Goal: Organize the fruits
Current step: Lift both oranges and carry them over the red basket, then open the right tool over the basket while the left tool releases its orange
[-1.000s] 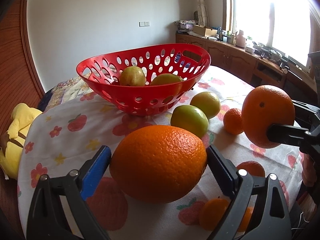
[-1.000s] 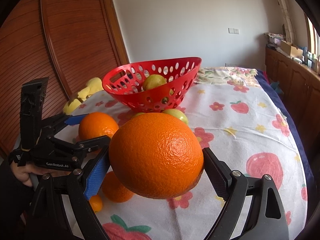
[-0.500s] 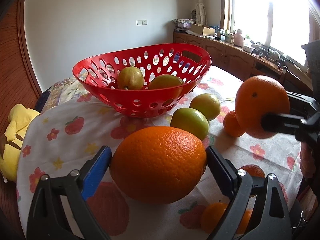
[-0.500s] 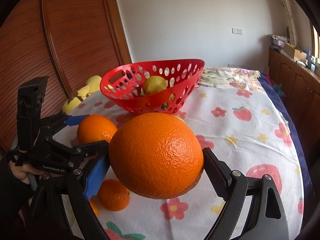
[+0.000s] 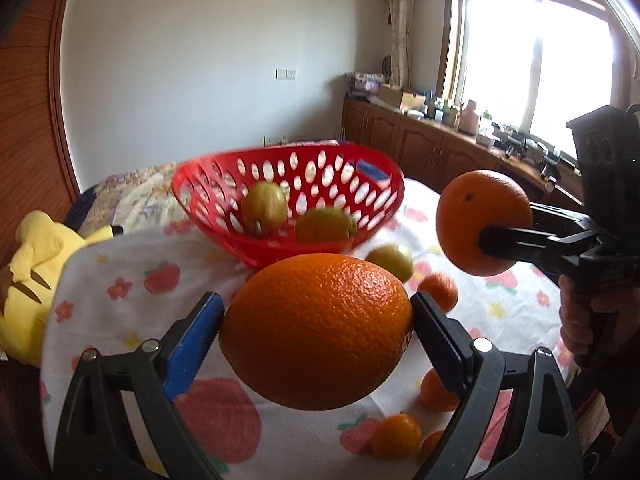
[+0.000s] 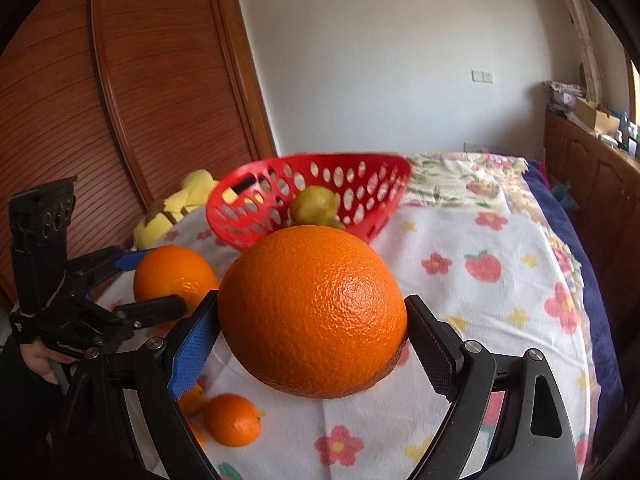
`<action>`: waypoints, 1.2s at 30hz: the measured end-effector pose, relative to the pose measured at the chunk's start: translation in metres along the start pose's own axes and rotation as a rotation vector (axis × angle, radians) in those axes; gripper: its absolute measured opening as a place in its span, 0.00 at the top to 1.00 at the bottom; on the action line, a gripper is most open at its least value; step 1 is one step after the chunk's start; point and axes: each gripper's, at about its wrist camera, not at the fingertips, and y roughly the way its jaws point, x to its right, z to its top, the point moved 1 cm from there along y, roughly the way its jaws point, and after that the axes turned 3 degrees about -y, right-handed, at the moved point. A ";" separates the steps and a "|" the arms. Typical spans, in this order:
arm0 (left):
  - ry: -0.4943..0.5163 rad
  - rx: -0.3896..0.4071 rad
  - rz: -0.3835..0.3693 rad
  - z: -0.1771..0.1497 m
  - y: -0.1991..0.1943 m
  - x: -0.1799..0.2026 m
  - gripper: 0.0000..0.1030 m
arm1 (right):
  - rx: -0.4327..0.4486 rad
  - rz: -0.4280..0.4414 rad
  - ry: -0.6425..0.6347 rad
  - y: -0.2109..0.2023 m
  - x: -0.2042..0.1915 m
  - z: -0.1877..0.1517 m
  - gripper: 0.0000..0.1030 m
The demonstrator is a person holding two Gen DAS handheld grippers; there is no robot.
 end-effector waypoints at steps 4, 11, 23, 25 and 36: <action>0.008 0.040 0.017 0.020 -0.008 -0.005 0.09 | 0.022 -0.001 -0.042 -0.001 -0.004 0.022 0.12; 0.002 0.071 0.048 0.046 0.000 -0.021 0.09 | 0.039 0.003 -0.119 0.012 -0.005 0.058 0.12; -0.014 0.071 0.072 0.073 0.028 -0.041 0.09 | -0.061 -0.008 -0.178 0.088 0.010 0.087 0.12; -0.017 0.067 0.073 0.075 0.035 -0.043 0.09 | -0.080 -0.015 -0.199 0.100 0.010 0.088 0.12; -0.009 0.044 0.082 0.080 0.059 -0.046 0.09 | -0.150 -0.044 -0.273 0.134 0.011 0.079 0.12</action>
